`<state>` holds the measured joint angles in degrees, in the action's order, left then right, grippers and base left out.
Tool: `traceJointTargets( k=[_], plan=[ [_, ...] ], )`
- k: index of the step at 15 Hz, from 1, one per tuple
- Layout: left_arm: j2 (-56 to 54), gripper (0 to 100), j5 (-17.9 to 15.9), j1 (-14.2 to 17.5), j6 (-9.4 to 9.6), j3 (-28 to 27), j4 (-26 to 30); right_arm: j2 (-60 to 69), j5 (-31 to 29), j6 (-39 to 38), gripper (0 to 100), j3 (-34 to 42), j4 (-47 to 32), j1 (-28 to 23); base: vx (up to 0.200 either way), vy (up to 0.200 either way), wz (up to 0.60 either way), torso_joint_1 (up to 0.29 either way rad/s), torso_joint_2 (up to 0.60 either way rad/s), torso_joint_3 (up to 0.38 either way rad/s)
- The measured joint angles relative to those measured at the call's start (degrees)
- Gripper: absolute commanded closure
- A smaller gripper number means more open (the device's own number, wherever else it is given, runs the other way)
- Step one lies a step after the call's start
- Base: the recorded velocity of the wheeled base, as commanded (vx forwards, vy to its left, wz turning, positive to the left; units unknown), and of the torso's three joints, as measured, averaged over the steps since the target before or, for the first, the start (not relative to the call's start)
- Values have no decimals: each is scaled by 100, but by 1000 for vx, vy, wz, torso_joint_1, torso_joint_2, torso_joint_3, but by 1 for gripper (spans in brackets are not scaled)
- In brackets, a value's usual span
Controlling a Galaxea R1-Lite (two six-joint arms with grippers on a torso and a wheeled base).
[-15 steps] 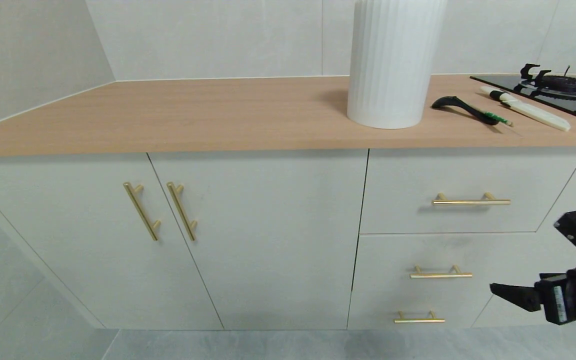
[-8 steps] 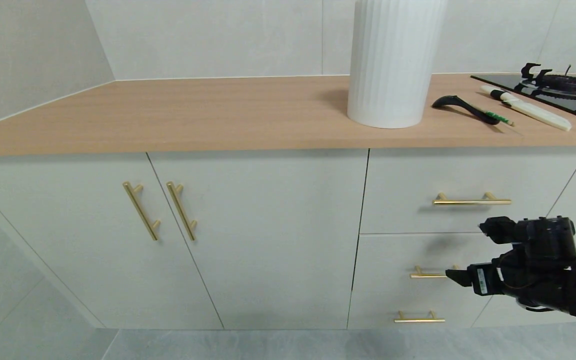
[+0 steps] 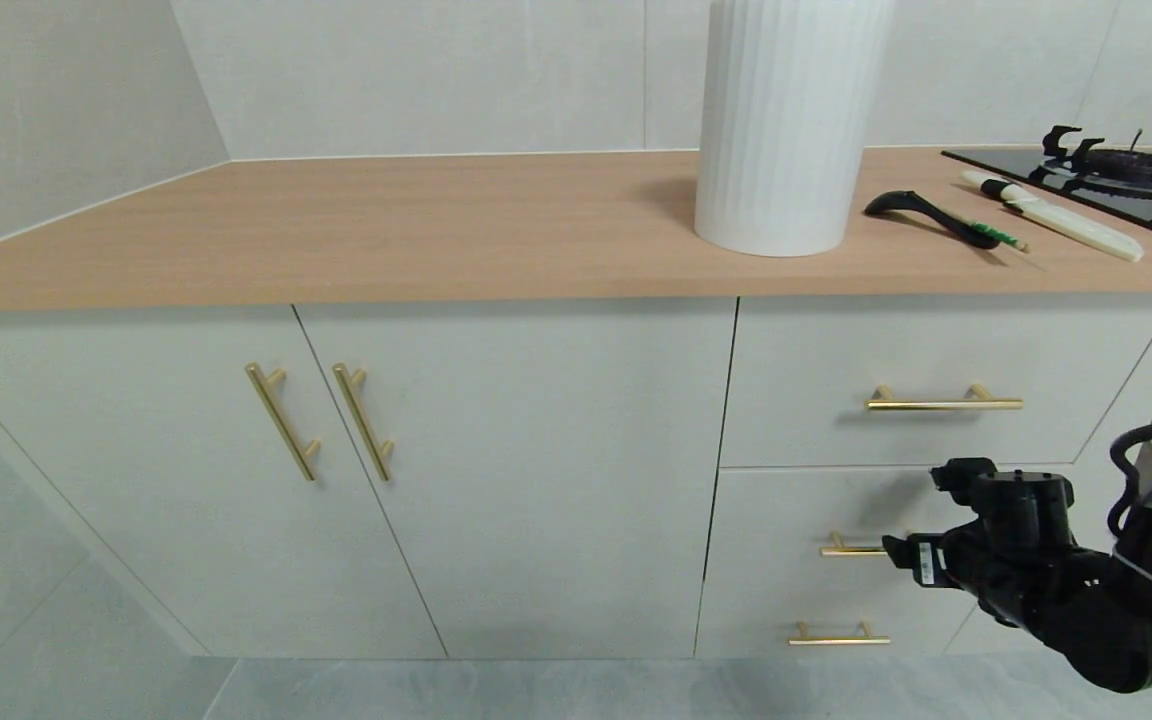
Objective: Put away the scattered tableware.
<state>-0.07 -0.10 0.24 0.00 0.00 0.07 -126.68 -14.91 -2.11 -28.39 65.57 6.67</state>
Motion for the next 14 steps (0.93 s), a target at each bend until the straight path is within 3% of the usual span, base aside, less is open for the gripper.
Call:
traceJointTargets(
  k=[14],
  plan=[
    [0, 0, 0, 0, 0, -2, -5, -673, -48, -117, 0, -193, 384, 13, 0, 0, 0, 0, 0, 0]
  ],
)
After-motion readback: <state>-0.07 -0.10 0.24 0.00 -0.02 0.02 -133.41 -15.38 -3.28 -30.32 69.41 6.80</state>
